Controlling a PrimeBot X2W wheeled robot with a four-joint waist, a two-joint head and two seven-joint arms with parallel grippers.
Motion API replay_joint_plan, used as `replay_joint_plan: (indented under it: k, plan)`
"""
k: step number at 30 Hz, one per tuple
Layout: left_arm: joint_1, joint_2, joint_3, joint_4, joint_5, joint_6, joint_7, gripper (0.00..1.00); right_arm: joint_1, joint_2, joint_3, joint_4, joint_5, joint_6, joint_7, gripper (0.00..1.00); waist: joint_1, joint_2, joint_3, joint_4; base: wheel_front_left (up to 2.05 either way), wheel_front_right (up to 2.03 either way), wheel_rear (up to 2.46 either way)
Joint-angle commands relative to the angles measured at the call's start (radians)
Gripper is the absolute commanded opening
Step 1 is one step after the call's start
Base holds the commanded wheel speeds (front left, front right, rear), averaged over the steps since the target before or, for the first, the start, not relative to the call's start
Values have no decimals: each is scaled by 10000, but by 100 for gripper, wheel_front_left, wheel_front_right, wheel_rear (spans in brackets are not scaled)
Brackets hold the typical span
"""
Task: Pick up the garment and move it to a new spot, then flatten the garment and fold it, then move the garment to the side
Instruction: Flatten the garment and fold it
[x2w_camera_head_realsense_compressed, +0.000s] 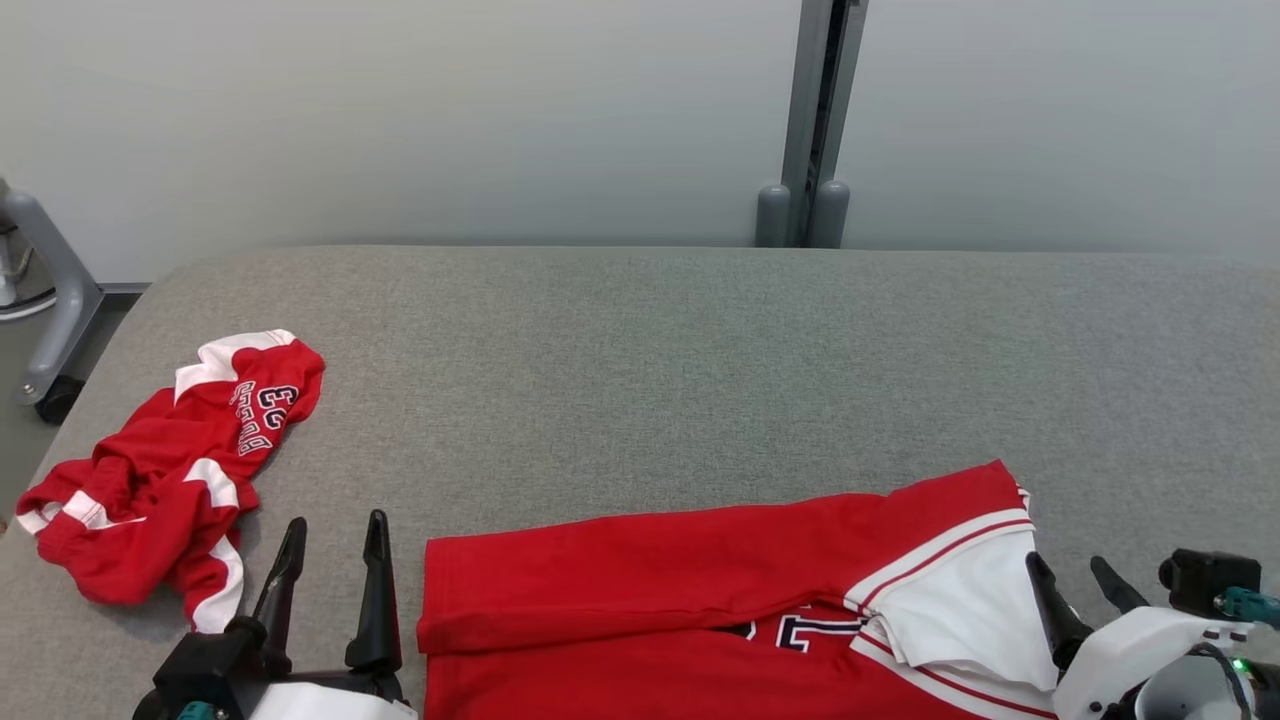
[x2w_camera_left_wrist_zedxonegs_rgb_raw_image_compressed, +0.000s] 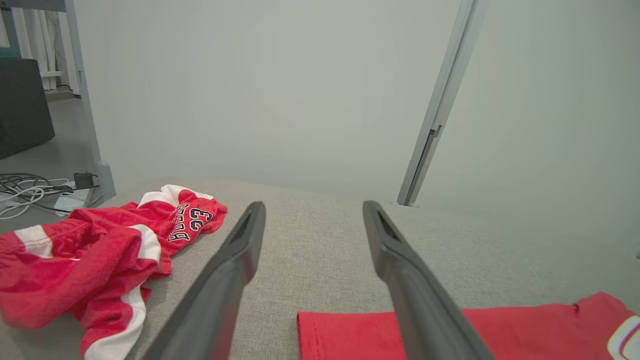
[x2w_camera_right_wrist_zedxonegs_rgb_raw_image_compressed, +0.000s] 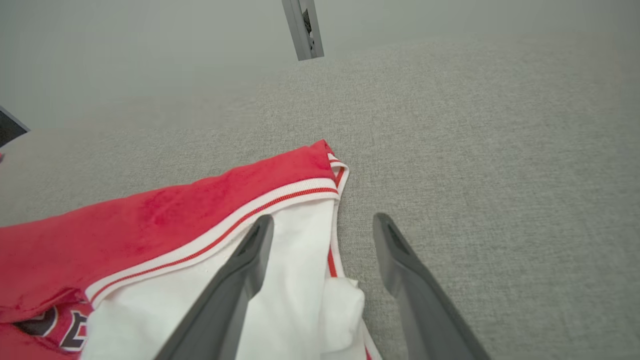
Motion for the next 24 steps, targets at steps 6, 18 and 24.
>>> replay_joint_plan:
  k: [6,18,24]
  plan:
    - [-285,-229,139,356,264,-424,-38,100,-701,-6,143,1537,428,1,957,100,0,-1,62,338,0,0,0]
    - [-599,-401,354,840,427,-788,-22,100,-819,748,452,2671,1778,31,2332,48,0,-1,221,765,0,0,0]
    - [-642,-484,449,996,522,-891,-23,100,-801,555,719,2459,2193,12,2095,0,0,-1,194,803,0,0,0]
